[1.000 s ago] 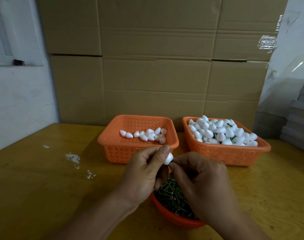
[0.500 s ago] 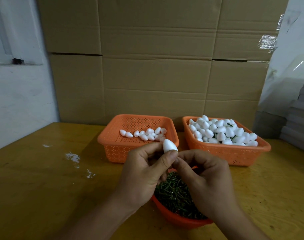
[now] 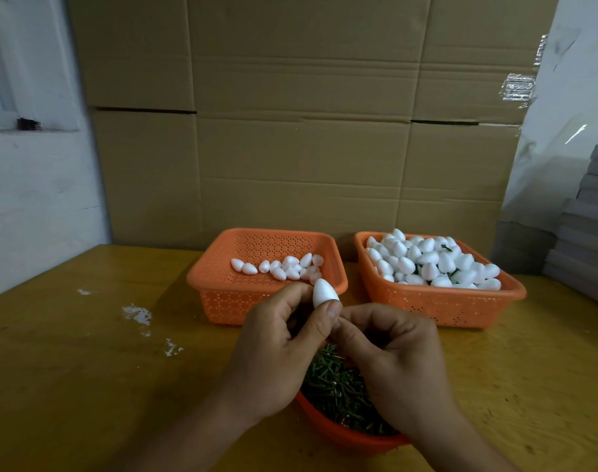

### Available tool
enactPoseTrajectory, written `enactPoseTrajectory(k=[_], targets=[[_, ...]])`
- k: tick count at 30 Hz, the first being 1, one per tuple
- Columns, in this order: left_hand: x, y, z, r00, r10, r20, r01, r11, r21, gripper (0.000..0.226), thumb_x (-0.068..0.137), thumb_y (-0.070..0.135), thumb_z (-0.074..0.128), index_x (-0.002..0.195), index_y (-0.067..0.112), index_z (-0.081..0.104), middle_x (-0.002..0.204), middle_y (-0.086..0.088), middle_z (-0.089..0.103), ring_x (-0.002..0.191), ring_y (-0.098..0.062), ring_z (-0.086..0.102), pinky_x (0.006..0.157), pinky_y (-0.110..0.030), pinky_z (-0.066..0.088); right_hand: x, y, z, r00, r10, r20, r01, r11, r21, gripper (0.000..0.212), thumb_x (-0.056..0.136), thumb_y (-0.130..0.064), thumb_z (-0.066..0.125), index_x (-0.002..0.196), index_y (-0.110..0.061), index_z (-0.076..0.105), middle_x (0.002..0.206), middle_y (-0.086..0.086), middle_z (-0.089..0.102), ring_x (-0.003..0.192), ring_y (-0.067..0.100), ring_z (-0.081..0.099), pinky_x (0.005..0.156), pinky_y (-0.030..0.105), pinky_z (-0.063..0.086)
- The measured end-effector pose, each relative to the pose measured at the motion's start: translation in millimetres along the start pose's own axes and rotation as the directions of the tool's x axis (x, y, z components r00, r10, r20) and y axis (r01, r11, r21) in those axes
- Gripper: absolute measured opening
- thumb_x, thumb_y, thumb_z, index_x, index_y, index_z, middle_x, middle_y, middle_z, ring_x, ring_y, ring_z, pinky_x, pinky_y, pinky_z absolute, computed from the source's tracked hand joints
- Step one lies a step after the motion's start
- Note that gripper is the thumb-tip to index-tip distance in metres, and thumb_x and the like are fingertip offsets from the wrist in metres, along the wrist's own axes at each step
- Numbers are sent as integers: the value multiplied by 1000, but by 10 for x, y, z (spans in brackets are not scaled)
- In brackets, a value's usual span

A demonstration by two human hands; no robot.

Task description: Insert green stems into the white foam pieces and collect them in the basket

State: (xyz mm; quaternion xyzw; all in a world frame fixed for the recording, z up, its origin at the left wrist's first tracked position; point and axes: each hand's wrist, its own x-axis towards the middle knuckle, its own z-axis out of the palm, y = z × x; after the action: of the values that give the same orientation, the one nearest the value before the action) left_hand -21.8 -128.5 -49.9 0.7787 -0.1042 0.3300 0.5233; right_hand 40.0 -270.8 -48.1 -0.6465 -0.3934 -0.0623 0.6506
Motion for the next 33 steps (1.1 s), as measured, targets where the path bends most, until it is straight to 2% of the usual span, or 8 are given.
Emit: enactPoseTrajectory(k=[6, 10, 14, 16, 19, 22, 25, 33], targets=[[23, -46, -21, 999, -48, 8, 49, 994, -101, 30, 96, 47, 54, 116, 29, 66, 70, 11, 61, 58, 1, 55, 56, -15, 43, 158, 45, -135, 993, 44, -105, -41, 999, 25, 11, 84, -11, 75, 75, -16, 77, 66, 8, 72, 54, 8, 60, 52, 22, 49], [-21, -128, 26, 996, -84, 9, 84, 996, -29, 29, 92, 53, 55, 112, 35, 64, 72, 9, 59, 61, 0, 54, 59, -19, 46, 393, 136, -319, 963, 96, -252, -110, 993, -46, 14, 87, -12, 74, 73, -14, 75, 66, 11, 70, 54, 7, 58, 52, 20, 48], [-53, -192, 64, 996, -85, 26, 83, 995, 47, 30, 87, 61, 53, 104, 40, 65, 80, 4, 64, 66, -11, 59, 59, -28, 50, 712, 301, -583, 923, 81, -376, -185, 951, -249, 20, 89, -17, 72, 70, -24, 72, 65, 6, 71, 62, 17, 66, 62, 34, 54], [-56, -212, 80, 996, -78, 50, 74, 995, 73, 29, 89, 62, 51, 101, 39, 65, 81, 0, 64, 72, -22, 60, 64, -41, 51, 898, 385, -760, 912, 51, -406, -216, 903, -372, 16, 90, -18, 71, 76, -24, 74, 67, -4, 71, 64, 14, 68, 66, 32, 53], [-54, -226, 76, 997, -66, 46, 62, 994, 94, 30, 90, 62, 49, 99, 39, 65, 78, 0, 63, 71, -22, 60, 65, -47, 49, 1182, 523, -1035, 871, 73, -486, -334, 814, -476, 11, 91, -20, 69, 93, -16, 78, 75, -3, 73, 69, 15, 69, 67, 34, 57], [-50, -217, 73, 998, -48, 29, 45, 994, 99, 29, 91, 60, 49, 97, 38, 65, 74, 2, 62, 66, -19, 57, 61, -44, 48, 1414, 684, -1209, 868, 130, -478, -426, 690, -585, 15, 90, -16, 67, 81, -10, 77, 69, 10, 71, 67, 29, 70, 71, 46, 62], [-52, -195, 80, 999, -29, 18, 27, 994, 109, 26, 92, 57, 49, 97, 37, 65, 72, 6, 61, 62, -12, 56, 58, -36, 47, 1567, 810, -1240, 876, 162, -454, -457, 579, -675, 23, 86, -12, 62, 69, -1, 71, 70, 24, 69, 58, 32, 63, 62, 40, 56], [-69, -147, 92, 1000, 18, 23, -21, 991, 133, 26, 94, 49, 51, 97, 29, 67, 73, 10, 62, 65, -8, 59, 56, -18, 44, 1712, 987, -1203, 868, 212, -448, -494, 440, -750, 23, 85, -27, 67, 73, -8, 74, 70, 12, 65, 63, 27, 58, 60, 32, 49]])
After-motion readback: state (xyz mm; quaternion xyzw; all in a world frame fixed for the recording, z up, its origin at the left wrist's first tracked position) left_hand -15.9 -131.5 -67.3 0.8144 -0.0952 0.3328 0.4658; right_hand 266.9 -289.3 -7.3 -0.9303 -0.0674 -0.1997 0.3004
